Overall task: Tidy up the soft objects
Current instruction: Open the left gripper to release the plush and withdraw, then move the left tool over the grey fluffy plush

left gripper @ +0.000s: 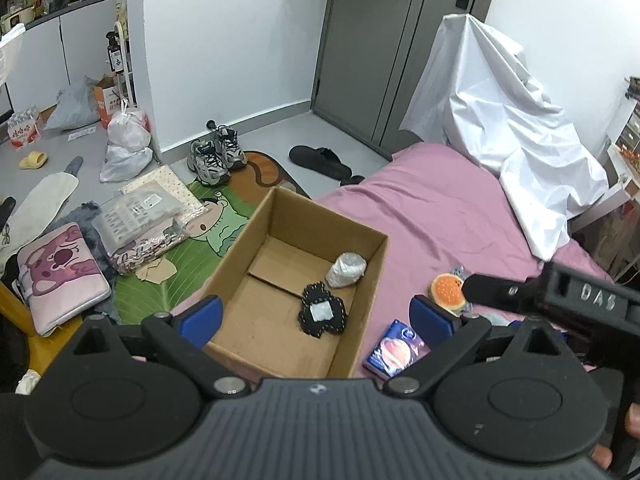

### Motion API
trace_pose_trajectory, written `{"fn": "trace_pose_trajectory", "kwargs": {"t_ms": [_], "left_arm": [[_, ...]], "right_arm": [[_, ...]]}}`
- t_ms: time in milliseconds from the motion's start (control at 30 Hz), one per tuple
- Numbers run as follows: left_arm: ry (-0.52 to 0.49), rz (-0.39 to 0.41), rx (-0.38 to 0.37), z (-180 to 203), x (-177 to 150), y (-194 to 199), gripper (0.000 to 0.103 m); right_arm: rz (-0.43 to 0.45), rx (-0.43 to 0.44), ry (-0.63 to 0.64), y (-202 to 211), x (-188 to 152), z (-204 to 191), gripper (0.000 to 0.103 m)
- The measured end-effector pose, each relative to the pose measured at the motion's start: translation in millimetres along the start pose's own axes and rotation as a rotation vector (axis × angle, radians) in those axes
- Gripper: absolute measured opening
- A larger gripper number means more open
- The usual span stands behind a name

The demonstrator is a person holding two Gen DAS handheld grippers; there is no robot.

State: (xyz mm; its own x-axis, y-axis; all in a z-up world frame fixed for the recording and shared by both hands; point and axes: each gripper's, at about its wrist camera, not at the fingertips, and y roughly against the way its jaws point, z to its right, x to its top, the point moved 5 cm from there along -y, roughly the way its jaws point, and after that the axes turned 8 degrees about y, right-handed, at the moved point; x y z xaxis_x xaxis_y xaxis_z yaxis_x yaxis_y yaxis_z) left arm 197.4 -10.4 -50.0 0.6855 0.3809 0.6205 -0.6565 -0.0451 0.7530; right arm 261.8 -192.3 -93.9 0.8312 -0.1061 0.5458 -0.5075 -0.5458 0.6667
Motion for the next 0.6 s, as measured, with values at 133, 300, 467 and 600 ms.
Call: {"fn": "trace_pose_trajectory", "kwargs": {"t_ms": [133, 300, 467, 600], "left_arm": [[-0.010, -0.014, -0.017, 14.1, -9.7, -1.3, 0.099], [-0.024, -0.016, -0.031, 31.4, -18.6, -2.4, 0.098], [-0.040, -0.019, -0.071, 51.4, -26.8, -4.4, 0.096], [-0.052, -0.006, -0.100, 67.5, -33.2, -8.4, 0.094]], "right_arm": [[0.013, 0.005, -0.020, 10.3, 0.2, 12.3, 0.103], [0.040, -0.015, -0.100, 22.0, -0.8, 37.1, 0.102], [0.079, -0.058, -0.211, 33.7, -6.3, 71.8, 0.094], [0.099, -0.055, -0.297, 41.0, -13.9, 97.1, 0.077]]}}
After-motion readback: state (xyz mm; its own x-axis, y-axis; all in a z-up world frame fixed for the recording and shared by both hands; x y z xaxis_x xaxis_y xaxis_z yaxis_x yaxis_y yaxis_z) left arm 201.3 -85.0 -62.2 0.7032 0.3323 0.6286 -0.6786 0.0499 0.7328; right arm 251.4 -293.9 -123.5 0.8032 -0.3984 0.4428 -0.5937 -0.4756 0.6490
